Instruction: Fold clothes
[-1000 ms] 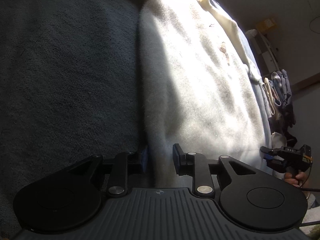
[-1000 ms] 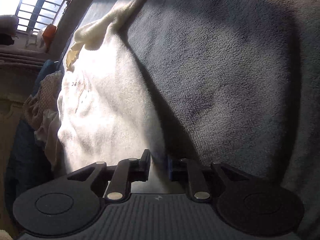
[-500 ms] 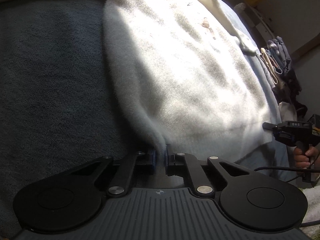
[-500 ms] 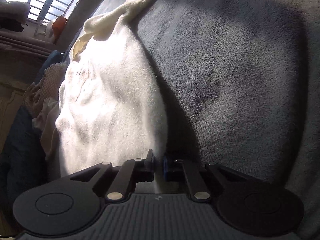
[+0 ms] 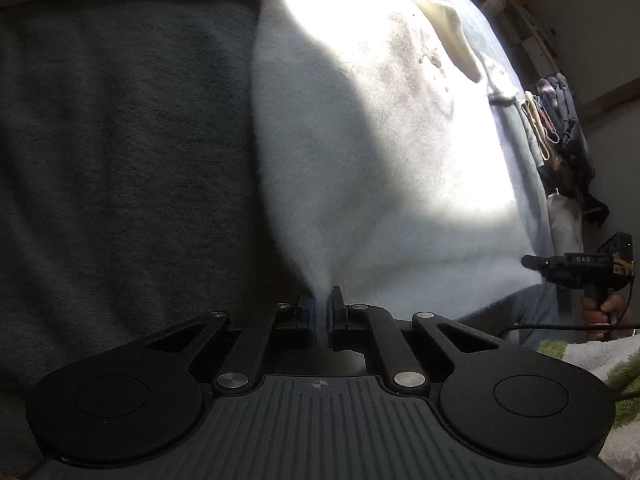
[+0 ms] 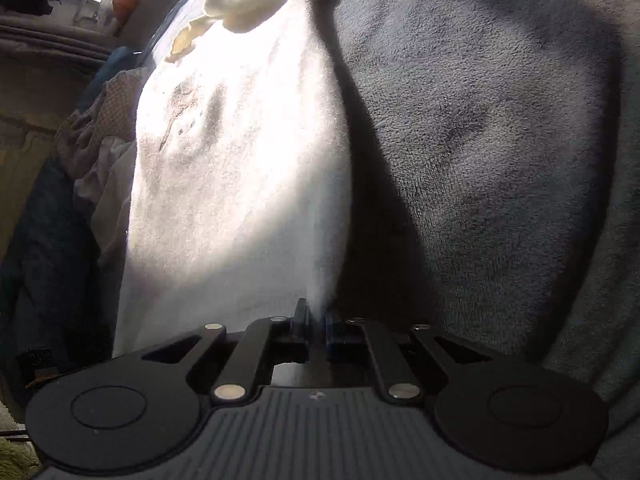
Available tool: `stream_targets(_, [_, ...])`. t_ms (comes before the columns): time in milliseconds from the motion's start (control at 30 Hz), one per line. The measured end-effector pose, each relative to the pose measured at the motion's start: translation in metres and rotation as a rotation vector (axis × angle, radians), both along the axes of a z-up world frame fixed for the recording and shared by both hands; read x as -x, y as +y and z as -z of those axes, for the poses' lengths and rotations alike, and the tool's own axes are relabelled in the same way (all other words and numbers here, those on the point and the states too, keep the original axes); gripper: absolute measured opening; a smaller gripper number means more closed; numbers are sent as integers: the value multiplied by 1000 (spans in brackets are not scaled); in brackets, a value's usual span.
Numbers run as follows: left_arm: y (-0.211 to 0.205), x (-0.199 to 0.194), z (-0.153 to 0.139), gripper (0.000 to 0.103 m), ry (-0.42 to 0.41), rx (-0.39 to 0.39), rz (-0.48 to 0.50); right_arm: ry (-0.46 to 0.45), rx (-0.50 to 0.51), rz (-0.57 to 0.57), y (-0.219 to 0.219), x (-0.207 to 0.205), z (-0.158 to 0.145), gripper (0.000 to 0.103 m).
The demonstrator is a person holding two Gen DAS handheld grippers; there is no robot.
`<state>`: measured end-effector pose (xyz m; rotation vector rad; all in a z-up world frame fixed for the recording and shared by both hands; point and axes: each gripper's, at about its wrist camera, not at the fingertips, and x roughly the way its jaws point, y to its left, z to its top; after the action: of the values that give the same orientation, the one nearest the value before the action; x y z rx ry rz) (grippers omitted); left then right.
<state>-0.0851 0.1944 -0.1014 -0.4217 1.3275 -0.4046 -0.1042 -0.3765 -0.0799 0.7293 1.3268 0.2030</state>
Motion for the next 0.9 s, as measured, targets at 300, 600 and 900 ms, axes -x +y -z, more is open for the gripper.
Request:
stream_targets(300, [1,-1,10,16,-4,-87,82,80,57,-35,-16,-3,10,42])
stream_targets(600, [32,-20,-7,29,-121,-73,-113,-64,-14,60,-34,-17,6,46])
stream_targets(900, [11,-58,16,30,-211,-83,-245,-89,-13,72,-20,-39,20,39])
